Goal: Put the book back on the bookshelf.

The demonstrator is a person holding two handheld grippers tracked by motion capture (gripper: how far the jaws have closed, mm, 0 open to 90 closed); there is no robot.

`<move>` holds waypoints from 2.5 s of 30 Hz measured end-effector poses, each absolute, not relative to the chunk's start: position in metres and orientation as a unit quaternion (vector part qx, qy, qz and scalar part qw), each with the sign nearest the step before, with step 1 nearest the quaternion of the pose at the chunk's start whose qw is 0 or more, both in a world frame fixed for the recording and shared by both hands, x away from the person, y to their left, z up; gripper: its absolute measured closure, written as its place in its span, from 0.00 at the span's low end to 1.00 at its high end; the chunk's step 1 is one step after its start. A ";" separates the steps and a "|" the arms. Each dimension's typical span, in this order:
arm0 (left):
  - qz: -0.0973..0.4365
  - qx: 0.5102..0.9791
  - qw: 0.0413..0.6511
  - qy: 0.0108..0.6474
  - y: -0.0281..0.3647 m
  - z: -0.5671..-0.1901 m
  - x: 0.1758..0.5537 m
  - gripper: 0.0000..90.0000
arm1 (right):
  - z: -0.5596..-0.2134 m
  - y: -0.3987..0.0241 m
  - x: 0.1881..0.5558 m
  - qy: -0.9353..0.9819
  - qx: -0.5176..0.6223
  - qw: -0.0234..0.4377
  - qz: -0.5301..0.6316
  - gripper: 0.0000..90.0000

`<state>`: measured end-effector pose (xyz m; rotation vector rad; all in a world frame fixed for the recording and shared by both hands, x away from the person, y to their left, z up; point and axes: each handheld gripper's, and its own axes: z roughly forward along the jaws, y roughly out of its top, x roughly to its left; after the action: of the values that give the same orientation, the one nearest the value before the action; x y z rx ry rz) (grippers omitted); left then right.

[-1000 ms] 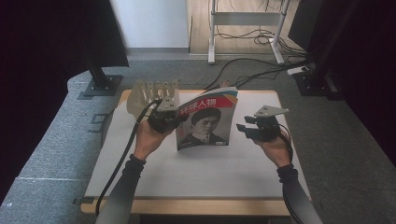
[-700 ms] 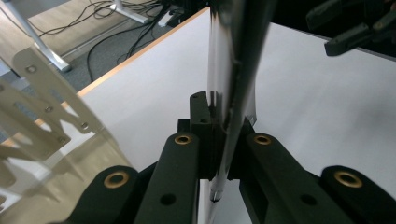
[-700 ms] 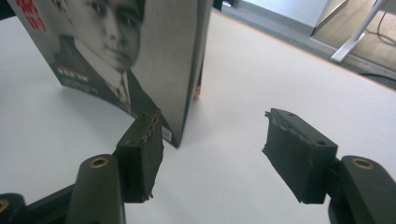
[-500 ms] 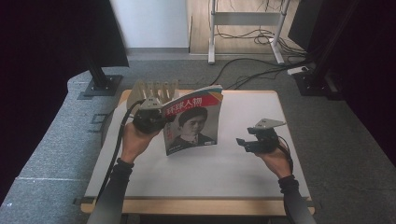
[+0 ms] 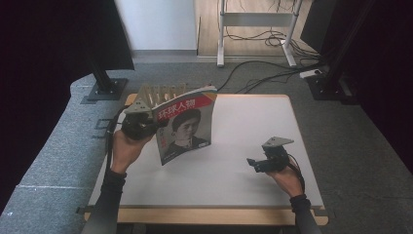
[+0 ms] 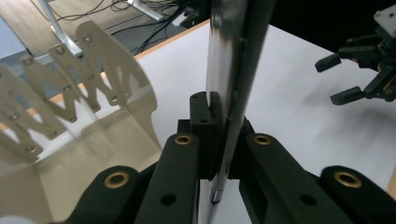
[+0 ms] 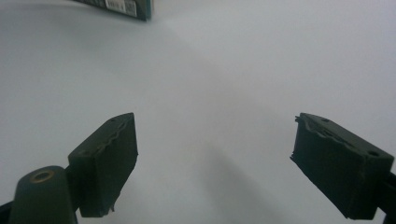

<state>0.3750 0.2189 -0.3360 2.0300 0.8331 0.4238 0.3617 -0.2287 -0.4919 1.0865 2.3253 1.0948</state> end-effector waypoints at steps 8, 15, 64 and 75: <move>0.180 0.799 0.442 0.366 0.249 -0.328 0.364 0.97 | -0.511 -0.232 0.357 0.825 0.396 0.170 0.365 0.07; 0.194 0.784 0.442 0.390 0.274 -0.319 0.355 0.97 | -0.523 -0.233 0.355 0.825 0.408 0.176 0.349 0.00; 0.270 0.686 0.450 0.504 0.308 -0.342 0.424 0.97 | -0.536 -0.234 0.354 0.822 0.416 0.172 0.349 0.00; 0.261 0.686 0.450 0.509 0.320 -0.363 0.423 0.95 | -0.536 -0.234 0.354 0.822 0.416 0.172 0.348 0.00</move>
<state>0.4234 0.3204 -0.3626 1.6960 1.2590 0.6451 0.3540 -0.2343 -0.5358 1.1815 2.3330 0.9888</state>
